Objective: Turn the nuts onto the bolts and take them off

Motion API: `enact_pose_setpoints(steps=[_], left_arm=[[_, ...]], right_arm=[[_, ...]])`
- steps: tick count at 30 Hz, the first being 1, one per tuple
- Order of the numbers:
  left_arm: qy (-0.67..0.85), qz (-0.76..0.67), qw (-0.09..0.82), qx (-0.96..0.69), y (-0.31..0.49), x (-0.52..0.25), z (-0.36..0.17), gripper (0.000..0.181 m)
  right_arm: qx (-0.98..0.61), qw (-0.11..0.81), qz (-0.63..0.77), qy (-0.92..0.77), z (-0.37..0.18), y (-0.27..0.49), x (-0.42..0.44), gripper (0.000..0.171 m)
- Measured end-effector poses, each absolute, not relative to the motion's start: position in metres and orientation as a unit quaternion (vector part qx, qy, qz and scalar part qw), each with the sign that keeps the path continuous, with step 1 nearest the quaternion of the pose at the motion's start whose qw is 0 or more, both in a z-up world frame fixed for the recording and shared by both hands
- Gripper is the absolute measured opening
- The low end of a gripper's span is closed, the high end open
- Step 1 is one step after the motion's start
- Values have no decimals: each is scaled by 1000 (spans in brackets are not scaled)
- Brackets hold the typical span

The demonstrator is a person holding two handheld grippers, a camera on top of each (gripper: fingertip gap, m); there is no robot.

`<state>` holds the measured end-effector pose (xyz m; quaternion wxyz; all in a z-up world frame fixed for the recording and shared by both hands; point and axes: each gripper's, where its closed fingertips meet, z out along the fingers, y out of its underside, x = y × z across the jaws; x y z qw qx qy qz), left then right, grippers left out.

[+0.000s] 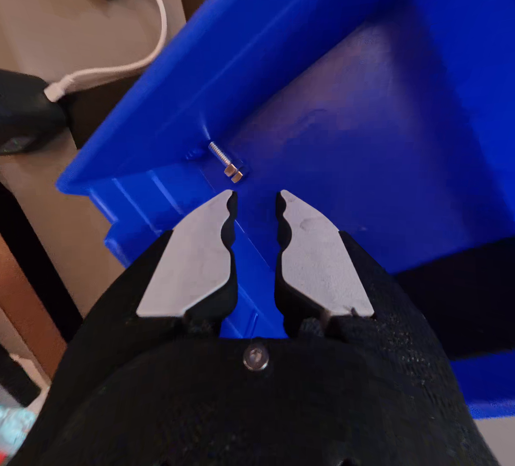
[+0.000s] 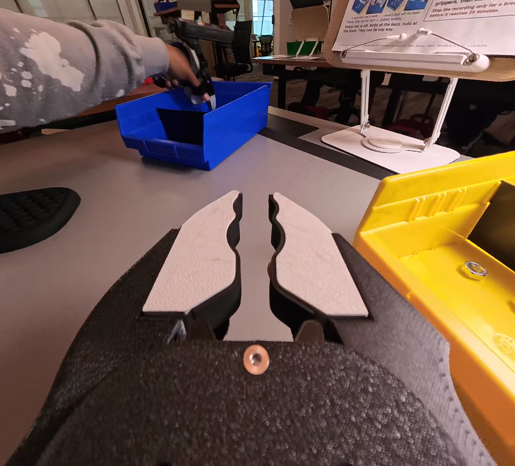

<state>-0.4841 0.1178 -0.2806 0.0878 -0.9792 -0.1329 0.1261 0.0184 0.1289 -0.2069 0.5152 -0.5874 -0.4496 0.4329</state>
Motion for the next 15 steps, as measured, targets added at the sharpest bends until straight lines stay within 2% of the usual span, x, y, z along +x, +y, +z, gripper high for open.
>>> enact_pose_setpoints(steps=[7,15], left_arm=[[-161,169,-9,-972,118,-502,-308,30],[-150,176,-17,-973,119,-511,-317,24]], right_arm=[[-588,509,426,-462,-213,129,19,16],[-592,517,425,-449,-208,140,26,15]])
